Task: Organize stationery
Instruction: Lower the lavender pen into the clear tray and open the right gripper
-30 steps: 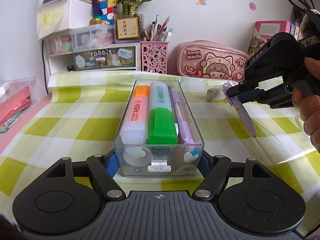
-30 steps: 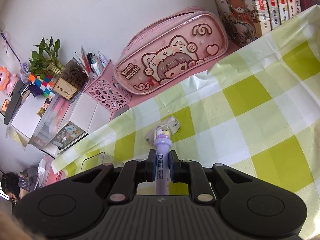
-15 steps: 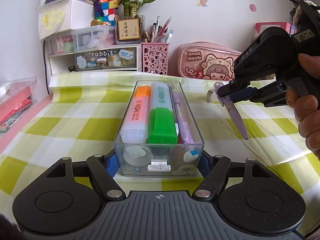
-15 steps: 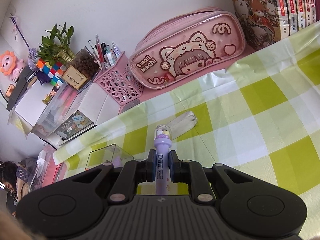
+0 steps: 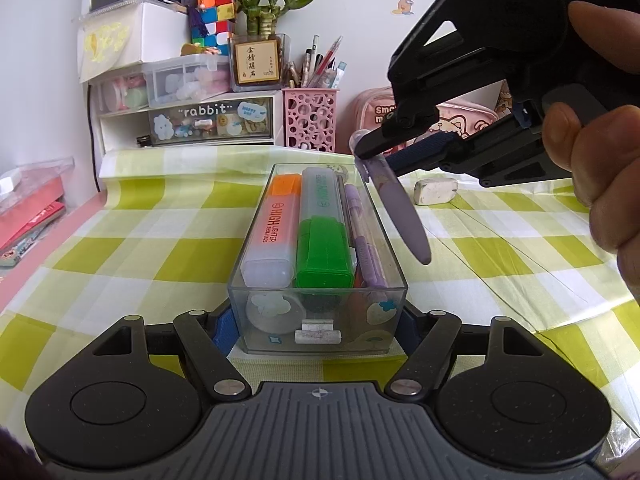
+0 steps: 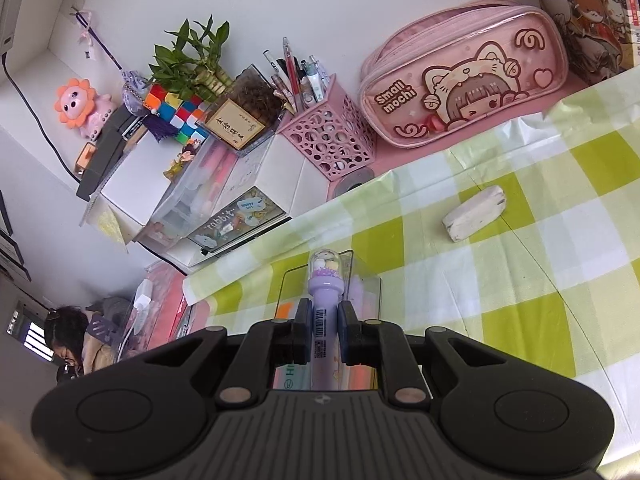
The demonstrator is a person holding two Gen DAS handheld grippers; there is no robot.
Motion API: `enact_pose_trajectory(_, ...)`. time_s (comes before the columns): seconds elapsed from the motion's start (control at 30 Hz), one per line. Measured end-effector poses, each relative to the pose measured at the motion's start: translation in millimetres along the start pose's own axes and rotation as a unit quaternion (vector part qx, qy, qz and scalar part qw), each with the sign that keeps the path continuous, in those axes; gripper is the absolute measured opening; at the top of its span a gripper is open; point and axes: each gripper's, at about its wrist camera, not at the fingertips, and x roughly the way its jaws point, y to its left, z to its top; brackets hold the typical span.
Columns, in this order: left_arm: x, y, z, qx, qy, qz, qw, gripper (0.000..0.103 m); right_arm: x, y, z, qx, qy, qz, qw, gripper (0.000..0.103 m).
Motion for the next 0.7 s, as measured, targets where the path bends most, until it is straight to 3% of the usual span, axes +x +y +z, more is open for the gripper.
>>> enact_pose_trajectory(0.7, 0, 0, 0, 0.000, 0.000, 0.000, 1.0000, 0.073, 16, 0, -5, 0.030, -0.013, -0.010, 0.999, 0.005)
